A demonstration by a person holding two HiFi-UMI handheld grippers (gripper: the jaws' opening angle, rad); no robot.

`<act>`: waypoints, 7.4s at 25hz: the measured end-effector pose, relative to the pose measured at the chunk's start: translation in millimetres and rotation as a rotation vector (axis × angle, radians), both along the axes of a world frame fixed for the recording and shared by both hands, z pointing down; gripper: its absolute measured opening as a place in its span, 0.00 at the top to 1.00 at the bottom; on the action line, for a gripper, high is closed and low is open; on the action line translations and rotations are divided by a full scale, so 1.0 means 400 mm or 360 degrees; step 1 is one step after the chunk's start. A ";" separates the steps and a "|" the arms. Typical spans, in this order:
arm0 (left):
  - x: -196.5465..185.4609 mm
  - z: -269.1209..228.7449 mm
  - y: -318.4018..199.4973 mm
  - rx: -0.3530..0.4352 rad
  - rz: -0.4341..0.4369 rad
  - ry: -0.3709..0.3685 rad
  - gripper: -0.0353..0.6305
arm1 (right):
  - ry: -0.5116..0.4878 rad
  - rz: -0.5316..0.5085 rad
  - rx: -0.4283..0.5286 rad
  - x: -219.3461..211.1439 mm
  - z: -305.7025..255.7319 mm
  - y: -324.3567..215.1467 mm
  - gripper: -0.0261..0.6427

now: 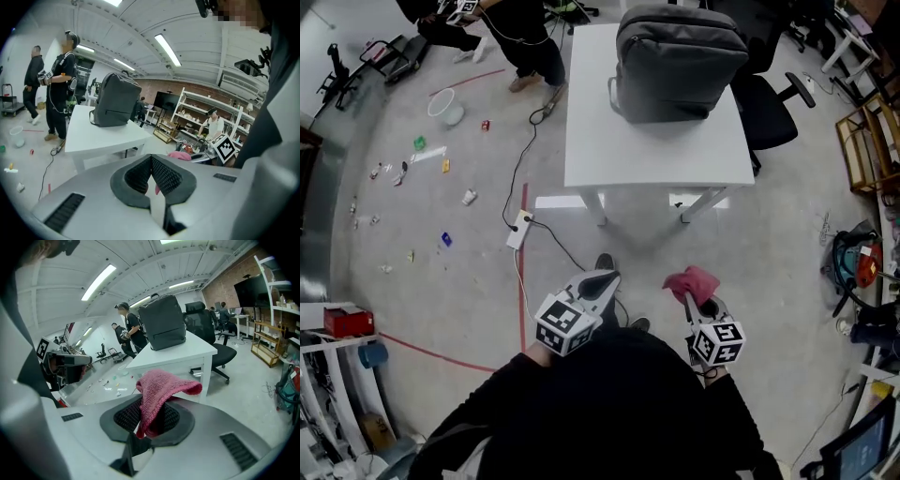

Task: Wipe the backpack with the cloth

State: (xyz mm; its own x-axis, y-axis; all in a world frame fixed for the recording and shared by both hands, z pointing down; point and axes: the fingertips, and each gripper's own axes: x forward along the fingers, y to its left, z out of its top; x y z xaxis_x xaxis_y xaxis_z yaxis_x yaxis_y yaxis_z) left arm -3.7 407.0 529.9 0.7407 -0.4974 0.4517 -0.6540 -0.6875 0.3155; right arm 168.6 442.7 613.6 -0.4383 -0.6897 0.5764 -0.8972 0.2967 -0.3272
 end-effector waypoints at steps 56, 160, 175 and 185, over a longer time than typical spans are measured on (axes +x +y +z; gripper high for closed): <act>0.039 -0.307 -1.184 0.0574 -0.0323 0.0046 0.72 | 0.0783 -0.0430 0.1239 -0.036 -0.833 -1.350 0.86; 0.097 -0.324 -1.193 0.0485 -0.0563 -0.0061 0.72 | -0.0310 0.0254 0.0436 0.410 -0.595 -1.549 0.86; 0.022 -0.323 -1.188 0.0464 -0.0100 0.0194 0.72 | 0.0917 -0.0239 0.1102 -0.188 -0.881 -1.512 0.86; -0.009 -0.322 -1.229 0.0510 0.0173 0.0289 0.72 | 0.0757 -0.0853 0.1126 -0.709 -0.842 -1.411 0.86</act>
State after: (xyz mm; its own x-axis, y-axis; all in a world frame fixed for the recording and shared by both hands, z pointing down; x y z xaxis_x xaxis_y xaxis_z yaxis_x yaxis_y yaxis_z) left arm -7.3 -84.6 401.0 0.8504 -0.5064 0.1427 -0.5253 -0.8323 0.1772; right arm -114.9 -121.5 277.0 -0.6220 -0.7205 0.3065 -0.5802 0.6870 0.4374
